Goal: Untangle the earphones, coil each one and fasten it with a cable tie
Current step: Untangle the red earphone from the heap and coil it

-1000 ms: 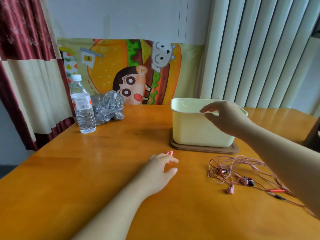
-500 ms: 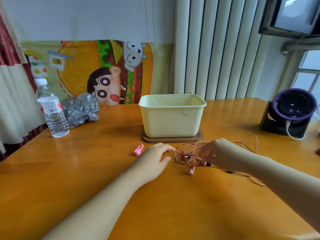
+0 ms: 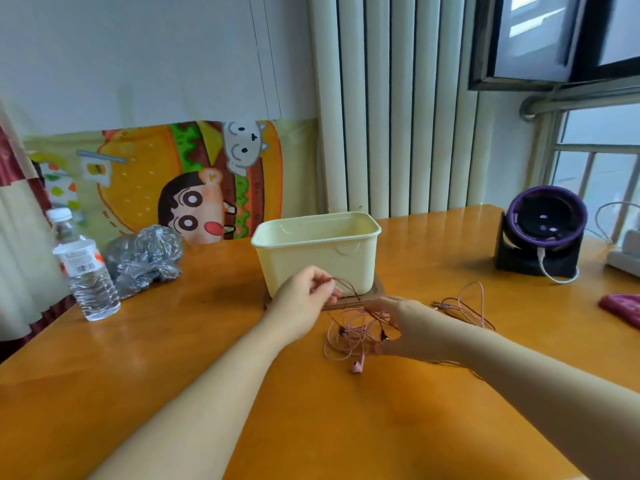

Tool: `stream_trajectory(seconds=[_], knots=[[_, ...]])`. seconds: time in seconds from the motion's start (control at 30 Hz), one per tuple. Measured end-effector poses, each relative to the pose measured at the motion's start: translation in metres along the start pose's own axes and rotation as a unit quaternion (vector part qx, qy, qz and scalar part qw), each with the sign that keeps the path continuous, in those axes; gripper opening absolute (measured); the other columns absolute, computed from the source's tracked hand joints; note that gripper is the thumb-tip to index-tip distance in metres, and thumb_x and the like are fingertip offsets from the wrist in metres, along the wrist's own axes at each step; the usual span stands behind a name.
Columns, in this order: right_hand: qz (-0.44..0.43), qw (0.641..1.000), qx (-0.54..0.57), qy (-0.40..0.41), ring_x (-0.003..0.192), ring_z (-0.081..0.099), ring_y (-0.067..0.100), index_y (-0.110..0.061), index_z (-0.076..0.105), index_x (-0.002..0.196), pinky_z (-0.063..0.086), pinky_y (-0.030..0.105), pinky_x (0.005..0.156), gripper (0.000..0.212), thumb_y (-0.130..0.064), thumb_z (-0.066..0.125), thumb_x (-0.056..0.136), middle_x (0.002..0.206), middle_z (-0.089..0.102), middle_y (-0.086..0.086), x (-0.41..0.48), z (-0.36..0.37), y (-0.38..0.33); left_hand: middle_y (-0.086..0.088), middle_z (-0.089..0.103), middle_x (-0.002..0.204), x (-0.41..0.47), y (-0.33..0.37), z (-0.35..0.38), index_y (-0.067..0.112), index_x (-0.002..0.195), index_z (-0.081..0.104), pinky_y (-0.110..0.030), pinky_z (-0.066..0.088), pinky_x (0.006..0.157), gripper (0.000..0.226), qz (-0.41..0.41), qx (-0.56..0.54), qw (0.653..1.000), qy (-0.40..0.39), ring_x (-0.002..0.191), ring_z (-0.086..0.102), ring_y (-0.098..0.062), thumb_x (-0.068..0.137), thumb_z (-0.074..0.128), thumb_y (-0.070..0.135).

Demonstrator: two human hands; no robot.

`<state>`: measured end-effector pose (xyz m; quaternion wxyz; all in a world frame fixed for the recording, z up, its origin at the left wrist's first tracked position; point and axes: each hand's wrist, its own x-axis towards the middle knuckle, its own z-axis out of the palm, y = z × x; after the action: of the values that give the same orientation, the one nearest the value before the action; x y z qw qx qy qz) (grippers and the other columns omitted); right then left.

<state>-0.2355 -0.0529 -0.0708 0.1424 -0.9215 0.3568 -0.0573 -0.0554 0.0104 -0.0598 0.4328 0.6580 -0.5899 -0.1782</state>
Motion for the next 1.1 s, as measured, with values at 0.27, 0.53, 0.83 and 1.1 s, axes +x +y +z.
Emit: stream_trajectory(seconds=[0.27, 0.53, 0.83, 1.1], knots=[[0.044, 0.985, 0.157, 0.058, 0.081, 0.064, 0.009, -0.018, 0.067, 0.099, 0.05, 0.019, 0.071, 0.024, -0.029, 0.046, 0.098, 0.092, 0.069, -0.004, 0.011, -0.012, -0.001, -0.007, 0.07, 0.09, 0.0, 0.055, -0.056, 0.009, 0.099, 0.055, -0.034, 0.057, 0.074, 0.014, -0.012, -0.453, 0.891, 0.03, 0.079, 0.068, -0.018, 0.1, 0.042, 0.013], [0.101, 0.942, 0.293, 0.13, 0.055, 0.059, 0.009, -0.013, 0.067, 0.085, 0.047, 0.016, 0.053, 0.028, -0.026, 0.046, 0.098, 0.064, 0.063, 0.003, 0.006, -0.043, -0.003, -0.003, 0.071, 0.083, -0.006, 0.069, -0.099, 0.007, 0.096, 0.058, -0.03, 0.059, 0.073, 0.031, 0.016, -0.679, 0.72, 0.147, 0.078, 0.071, -0.013, 0.103, 0.033, 0.022], [0.24, 0.95, 0.199, -0.001, 0.08, 0.066, 0.017, -0.007, 0.066, 0.095, 0.055, 0.036, 0.08, 0.036, -0.031, 0.04, 0.101, 0.084, 0.07, 0.004, -0.004, -0.042, 0.007, -0.01, 0.072, 0.081, -0.019, 0.069, -0.137, 0.0, 0.099, 0.057, -0.035, 0.058, 0.066, 0.038, 0.059, -0.761, 0.595, 0.251, 0.077, 0.072, -0.019, 0.104, 0.025, 0.018], [0.238, 0.937, 0.253, -0.048, 0.105, 0.054, 0.029, -0.011, 0.068, 0.096, 0.038, 0.048, 0.098, 0.077, -0.055, 0.005, 0.098, 0.106, 0.067, 0.012, -0.008, -0.063, -0.019, 0.006, 0.067, 0.061, -0.026, 0.065, -0.125, 0.013, 0.083, 0.055, -0.031, 0.046, 0.083, 0.032, -0.004, -0.669, 0.699, 0.251, 0.084, 0.065, -0.01, 0.101, 0.028, 0.02]])
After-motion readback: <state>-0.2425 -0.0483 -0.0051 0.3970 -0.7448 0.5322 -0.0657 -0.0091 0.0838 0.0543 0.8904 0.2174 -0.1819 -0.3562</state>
